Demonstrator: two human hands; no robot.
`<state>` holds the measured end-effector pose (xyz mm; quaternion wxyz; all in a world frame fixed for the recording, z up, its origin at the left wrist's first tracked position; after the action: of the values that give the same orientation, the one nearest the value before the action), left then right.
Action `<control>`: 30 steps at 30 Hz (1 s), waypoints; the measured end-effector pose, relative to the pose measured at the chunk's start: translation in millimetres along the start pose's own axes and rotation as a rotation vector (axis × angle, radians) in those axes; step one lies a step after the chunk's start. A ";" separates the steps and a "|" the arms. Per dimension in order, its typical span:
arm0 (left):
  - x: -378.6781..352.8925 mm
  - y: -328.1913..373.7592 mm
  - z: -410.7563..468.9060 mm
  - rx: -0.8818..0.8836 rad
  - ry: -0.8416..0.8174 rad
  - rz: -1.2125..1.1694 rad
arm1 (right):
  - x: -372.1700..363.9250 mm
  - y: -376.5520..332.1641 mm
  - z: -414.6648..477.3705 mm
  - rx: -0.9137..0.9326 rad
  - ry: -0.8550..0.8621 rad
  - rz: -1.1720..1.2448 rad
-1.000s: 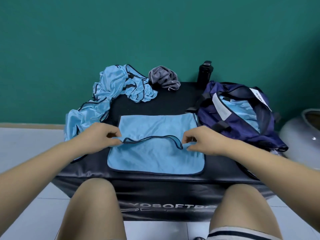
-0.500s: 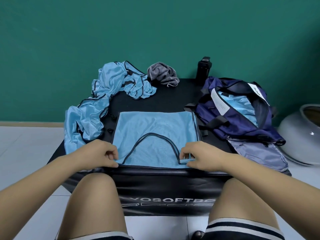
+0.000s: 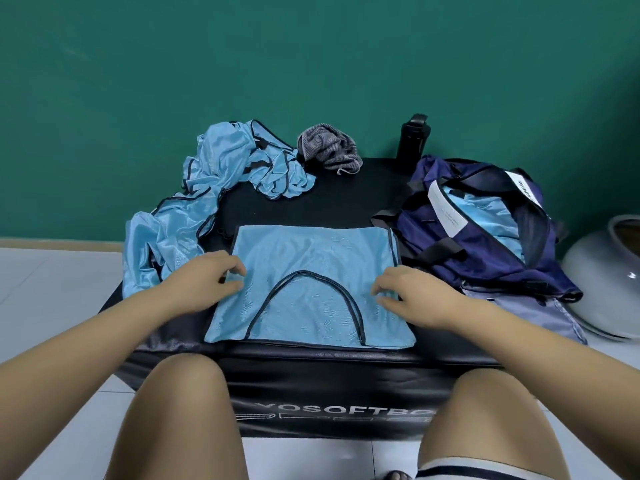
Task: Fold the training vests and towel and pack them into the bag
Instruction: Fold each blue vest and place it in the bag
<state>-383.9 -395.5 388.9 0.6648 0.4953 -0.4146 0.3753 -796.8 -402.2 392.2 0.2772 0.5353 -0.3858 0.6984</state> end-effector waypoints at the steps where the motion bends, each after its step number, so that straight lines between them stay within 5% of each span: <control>1: -5.9 -3.1 4.1 -0.010 -0.009 0.046 | -4.5 3.7 2.2 0.027 0.017 -0.037; 5: -22.2 -18.5 18.4 0.057 0.091 0.087 | -16.4 17.0 5.9 0.075 0.131 -0.157; 10: -19.8 -39.5 39.1 0.389 0.261 -0.045 | -9.5 27.5 -0.4 -0.181 0.314 -0.151; 15: -19.3 -44.8 57.6 0.530 0.177 -0.031 | -14.2 41.7 -5.1 -0.531 0.230 -0.068; 20: -17.4 -43.7 70.7 0.562 0.096 -0.051 | -19.4 50.4 -6.7 -0.801 0.152 0.263; 30: -19.5 -40.1 133.0 0.476 0.143 0.047 | -36.3 9.0 -19.4 -0.906 -0.093 0.763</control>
<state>-378.6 -535.4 379.0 0.5483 0.6001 -0.2780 0.5118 -804.5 -390.0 352.6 0.1903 0.2170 -0.8223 0.4904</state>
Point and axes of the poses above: each hand's wrist, its own z-axis towards the middle knuckle, its own x-axis out of the back of the hand, y = z × x, the point moved 4 cm from there along z, towards the middle knuckle, and after that the axes turned 12 degrees about y, right-handed, at the moved point
